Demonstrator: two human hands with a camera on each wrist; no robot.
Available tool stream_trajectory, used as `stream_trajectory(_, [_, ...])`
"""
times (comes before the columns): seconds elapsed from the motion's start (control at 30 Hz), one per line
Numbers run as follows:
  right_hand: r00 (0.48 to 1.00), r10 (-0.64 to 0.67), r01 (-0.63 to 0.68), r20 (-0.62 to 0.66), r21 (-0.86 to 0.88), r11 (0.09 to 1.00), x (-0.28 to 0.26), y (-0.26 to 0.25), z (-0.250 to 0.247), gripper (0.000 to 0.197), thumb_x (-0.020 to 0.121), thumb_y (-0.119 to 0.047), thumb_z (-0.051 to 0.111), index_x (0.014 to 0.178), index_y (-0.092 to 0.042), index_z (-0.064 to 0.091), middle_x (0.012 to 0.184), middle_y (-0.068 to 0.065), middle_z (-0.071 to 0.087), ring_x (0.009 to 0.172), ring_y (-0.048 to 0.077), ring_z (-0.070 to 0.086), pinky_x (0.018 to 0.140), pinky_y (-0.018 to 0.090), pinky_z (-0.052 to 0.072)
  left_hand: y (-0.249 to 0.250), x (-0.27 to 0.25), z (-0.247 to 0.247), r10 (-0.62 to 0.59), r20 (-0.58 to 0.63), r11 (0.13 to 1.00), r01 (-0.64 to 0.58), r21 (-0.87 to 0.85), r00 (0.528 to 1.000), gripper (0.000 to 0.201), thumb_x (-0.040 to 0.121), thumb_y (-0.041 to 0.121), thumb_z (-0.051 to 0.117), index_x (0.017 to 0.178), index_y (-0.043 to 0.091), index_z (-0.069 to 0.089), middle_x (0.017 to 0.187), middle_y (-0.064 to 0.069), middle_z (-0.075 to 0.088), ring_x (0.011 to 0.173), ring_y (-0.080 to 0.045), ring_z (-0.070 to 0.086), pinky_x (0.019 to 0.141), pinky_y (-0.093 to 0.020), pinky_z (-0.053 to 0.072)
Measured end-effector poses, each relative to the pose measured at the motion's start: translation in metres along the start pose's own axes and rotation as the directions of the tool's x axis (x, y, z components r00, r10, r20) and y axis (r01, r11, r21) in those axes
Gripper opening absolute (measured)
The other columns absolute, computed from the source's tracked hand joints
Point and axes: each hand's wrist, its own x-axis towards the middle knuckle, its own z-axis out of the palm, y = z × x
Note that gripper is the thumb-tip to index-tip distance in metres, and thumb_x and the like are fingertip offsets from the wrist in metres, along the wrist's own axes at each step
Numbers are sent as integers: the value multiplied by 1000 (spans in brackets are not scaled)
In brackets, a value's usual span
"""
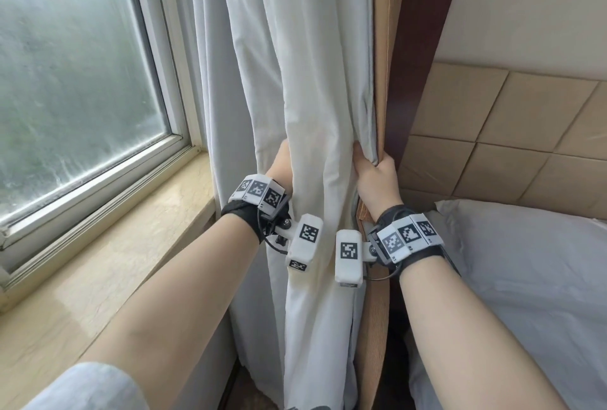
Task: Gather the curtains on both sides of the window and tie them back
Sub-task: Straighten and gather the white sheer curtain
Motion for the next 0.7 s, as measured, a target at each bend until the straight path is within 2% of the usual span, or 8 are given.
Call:
stream_trajectory(0.1, [1000, 9, -9, 11, -28, 1000, 2, 3, 5, 12, 93, -24, 54, 90, -15, 62, 87, 0, 65, 81, 11, 60, 73, 21, 48, 11, -12, 2, 117, -88, 993, -114, 29, 989, 44, 93, -11, 34, 60, 17, 26, 39, 14, 37, 33, -1, 32, 38, -7, 27])
stream_trajectory(0.17, [1000, 13, -13, 15, -40, 999, 1, 4, 9, 12, 93, -26, 54, 91, -16, 60, 88, 1, 63, 78, 8, 58, 69, 18, 46, 14, -23, -1, 139, -102, 990, -138, 19, 985, 44, 93, -11, 32, 61, 18, 21, 28, 16, 28, 28, -3, 26, 36, -9, 25])
stream_trajectory(0.23, [1000, 15, -14, 6, -53, 999, 0, 4, 11, 12, 93, -28, 54, 93, -17, 59, 87, 0, 62, 75, 5, 57, 65, 14, 45, 10, -17, -7, 114, -127, 993, -114, 12, 985, 44, 94, -7, 30, 61, 19, 20, 28, 16, 26, 27, -3, 23, 38, -10, 23])
stream_trajectory(0.37, [1000, -9, 10, 12, -91, 996, 0, 1, 10, 11, 95, -27, 52, 97, -19, 59, 80, -8, 61, 73, 5, 58, 64, 14, 46, 2, -10, -24, 178, -108, 952, -143, 271, 978, 44, 88, -8, 38, 56, 18, 21, 51, 3, 26, 40, -5, 24, 42, -17, 26])
stream_trajectory(0.47, [1000, -15, 17, 20, -106, 994, 0, -1, 10, 22, 95, -29, 53, 110, -14, 59, 87, -6, 63, 83, 11, 60, 77, 21, 47, -6, -16, -38, 268, -36, 807, -203, 554, 963, 22, 77, 13, 38, 59, 20, 26, 57, 1, 34, 54, -18, 29, 52, -28, 28])
stream_trajectory(0.5, [999, -14, 17, 29, -103, 995, -1, -1, 10, 21, 95, -29, 53, 109, -15, 58, 86, -7, 62, 82, 10, 60, 76, 19, 47, -6, -20, -41, 297, -27, 758, -218, 615, 955, 16, 76, 17, 37, 62, 18, 29, 60, 0, 39, 57, -21, 33, 53, -29, 29])
stream_trajectory(0.6, [998, -16, 21, 53, -94, 995, -4, -2, 16, 10, 95, -27, 53, 102, -20, 54, 80, -12, 59, 74, 3, 57, 64, 11, 45, -10, -25, -49, 381, -83, 720, -239, 651, 921, 20, 87, 7, 41, 69, 13, 34, 60, 1, 40, 60, -22, 36, 55, -29, 28])
stream_trajectory(0.7, [998, -31, 37, 64, -100, 994, -9, 0, 22, 9, 95, -25, 53, 102, -21, 50, 79, -15, 54, 72, -3, 52, 60, 3, 39, -11, -27, -55, 412, -166, 728, -214, 652, 896, 38, 87, -1, 39, 59, 20, 23, 55, 5, 31, 52, -15, 25, 49, -26, 21])
